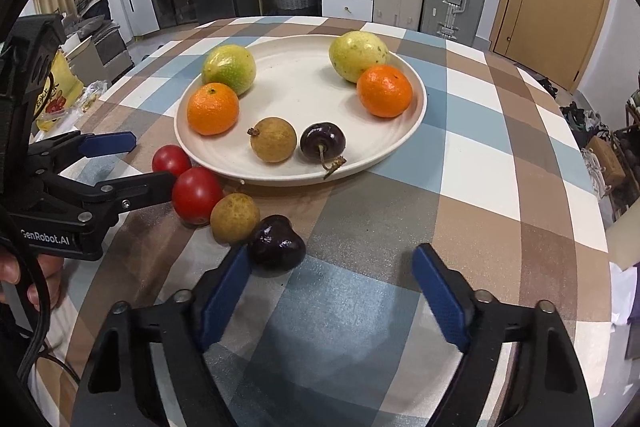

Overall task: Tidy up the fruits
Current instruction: 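Grasp a red tomato with the left tool while the right tool grasps a dark plum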

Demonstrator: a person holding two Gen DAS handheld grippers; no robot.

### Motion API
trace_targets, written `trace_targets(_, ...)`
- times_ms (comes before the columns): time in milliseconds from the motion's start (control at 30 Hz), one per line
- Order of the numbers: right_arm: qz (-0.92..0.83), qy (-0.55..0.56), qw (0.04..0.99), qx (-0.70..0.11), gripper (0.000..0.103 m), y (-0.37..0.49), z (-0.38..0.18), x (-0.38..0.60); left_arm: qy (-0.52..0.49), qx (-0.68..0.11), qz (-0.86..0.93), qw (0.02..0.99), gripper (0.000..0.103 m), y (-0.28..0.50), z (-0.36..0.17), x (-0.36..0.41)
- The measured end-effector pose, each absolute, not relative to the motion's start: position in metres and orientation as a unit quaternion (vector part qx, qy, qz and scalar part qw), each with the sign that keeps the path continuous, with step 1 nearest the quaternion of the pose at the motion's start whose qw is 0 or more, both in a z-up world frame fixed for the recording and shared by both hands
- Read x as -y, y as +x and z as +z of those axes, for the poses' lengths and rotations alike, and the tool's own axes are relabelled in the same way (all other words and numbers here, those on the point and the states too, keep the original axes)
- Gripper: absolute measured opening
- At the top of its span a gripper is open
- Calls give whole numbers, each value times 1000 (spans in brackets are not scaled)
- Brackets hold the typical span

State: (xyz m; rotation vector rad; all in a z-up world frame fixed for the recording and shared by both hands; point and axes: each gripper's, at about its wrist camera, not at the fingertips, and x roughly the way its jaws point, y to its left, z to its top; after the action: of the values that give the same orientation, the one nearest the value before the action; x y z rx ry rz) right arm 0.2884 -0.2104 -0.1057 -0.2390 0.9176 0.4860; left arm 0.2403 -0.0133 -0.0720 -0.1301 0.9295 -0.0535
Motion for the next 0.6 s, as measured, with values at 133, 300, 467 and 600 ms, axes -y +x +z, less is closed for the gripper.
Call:
trace_targets(133, 237, -120, 860, -435, 75, 287, -105, 207, -65, -445, -28, 893, 96, 240, -71, 13)
trace_targets(300, 246, -117, 860, -431, 65, 285, -103, 207, -70, -440, -44, 894, 81, 239, -69, 14)
trace_targets(467, 260, -114, 858, -429, 54, 283, -102, 206, -76, -437, -64, 894, 61, 236, -67, 16)
trace_targets(600, 261, -126, 857, -426, 48, 280, -100, 202, -82, -437, -80, 892, 46, 236, -66, 18)
